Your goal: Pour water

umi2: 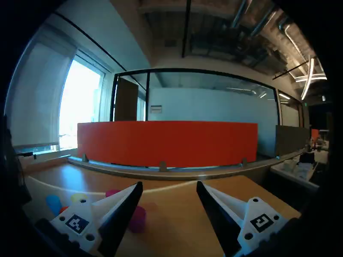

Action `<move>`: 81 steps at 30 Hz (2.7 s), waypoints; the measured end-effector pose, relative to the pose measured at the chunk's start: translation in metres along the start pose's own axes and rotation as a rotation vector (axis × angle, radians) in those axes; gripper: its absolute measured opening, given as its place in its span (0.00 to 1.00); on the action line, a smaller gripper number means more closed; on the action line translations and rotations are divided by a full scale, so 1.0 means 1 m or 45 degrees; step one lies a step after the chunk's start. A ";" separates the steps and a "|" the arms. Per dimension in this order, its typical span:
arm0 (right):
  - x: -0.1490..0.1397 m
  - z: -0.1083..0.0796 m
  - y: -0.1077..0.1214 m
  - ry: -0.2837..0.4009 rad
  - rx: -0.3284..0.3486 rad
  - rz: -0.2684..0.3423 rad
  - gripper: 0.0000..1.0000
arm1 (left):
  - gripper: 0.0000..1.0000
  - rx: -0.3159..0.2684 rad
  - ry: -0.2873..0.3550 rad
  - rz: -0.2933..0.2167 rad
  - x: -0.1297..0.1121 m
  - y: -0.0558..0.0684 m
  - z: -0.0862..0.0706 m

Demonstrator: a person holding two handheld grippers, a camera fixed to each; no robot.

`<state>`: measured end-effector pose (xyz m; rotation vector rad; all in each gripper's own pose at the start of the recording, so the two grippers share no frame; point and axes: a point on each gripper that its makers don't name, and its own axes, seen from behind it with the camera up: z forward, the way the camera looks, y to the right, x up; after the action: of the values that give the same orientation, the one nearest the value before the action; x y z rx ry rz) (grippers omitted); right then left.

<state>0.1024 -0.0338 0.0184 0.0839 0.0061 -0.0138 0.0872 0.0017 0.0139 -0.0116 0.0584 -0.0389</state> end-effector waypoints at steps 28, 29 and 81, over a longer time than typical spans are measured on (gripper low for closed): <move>0.001 0.001 -0.018 -0.032 -0.011 -0.023 0.97 | 0.88 0.050 0.003 0.084 -0.048 -0.003 -0.008; 0.002 0.001 -0.018 -0.031 -0.013 -0.020 0.97 | 0.88 0.049 0.002 0.085 -0.049 -0.003 -0.009; 0.019 -0.012 -0.013 -0.007 -0.023 -0.016 0.97 | 0.88 0.065 -0.071 0.050 -0.083 -0.012 -0.015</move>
<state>0.1208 -0.0458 0.0056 0.0659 0.0010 -0.0266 0.0026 -0.0071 0.0042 0.0394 0.0019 -0.0008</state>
